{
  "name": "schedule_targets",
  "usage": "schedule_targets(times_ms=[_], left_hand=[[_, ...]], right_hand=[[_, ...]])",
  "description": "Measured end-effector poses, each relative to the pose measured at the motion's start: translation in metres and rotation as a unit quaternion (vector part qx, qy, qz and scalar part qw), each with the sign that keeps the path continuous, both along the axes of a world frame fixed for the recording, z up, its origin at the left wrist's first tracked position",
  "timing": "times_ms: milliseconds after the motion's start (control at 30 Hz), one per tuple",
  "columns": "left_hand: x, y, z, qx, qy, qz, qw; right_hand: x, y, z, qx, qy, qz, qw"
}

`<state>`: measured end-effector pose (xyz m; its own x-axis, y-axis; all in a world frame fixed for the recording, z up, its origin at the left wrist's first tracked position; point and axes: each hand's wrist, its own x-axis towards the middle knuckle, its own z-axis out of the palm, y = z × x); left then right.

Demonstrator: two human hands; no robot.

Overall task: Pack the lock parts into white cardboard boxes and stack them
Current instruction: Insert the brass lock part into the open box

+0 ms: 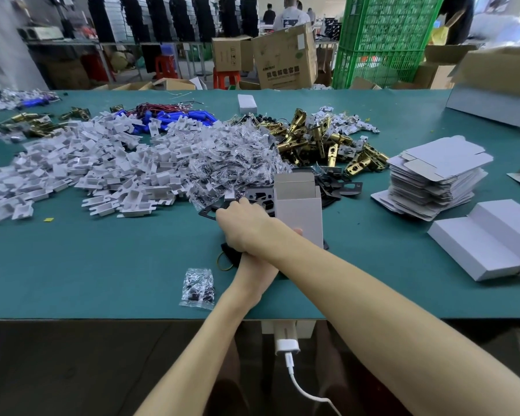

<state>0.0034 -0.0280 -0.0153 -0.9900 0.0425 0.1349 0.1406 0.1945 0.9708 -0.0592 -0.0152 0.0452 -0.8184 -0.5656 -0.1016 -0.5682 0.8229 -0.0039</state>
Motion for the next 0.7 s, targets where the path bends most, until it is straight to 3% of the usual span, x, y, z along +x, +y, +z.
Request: schedule_targets(times_ms=[167,267,367,567,700], left_hand=[[0.001,-0.002,0.001,0.009,0.014,0.001,1.0],[0.004,-0.003,0.003,0.027,-0.038,0.02,0.999],[0.004,-0.001,0.003,-0.012,0.005,0.003,1.0],[-0.001,-0.002,-0.005,0.011,0.015,-0.001,1.0],[-0.003,-0.002,-0.008,0.064,0.015,0.012,0.998]], right_hand=[[0.002,0.002,0.001,-0.022,0.004,-0.003,1.0],[0.001,0.001,-0.003,-0.017,-0.003,-0.017,1.0],[-0.001,0.0,-0.003,-0.041,-0.022,-0.018,0.999],[0.0,-0.001,0.001,-0.026,-0.027,0.001,0.999],[0.003,0.0,-0.001,-0.088,0.005,0.015,0.996]])
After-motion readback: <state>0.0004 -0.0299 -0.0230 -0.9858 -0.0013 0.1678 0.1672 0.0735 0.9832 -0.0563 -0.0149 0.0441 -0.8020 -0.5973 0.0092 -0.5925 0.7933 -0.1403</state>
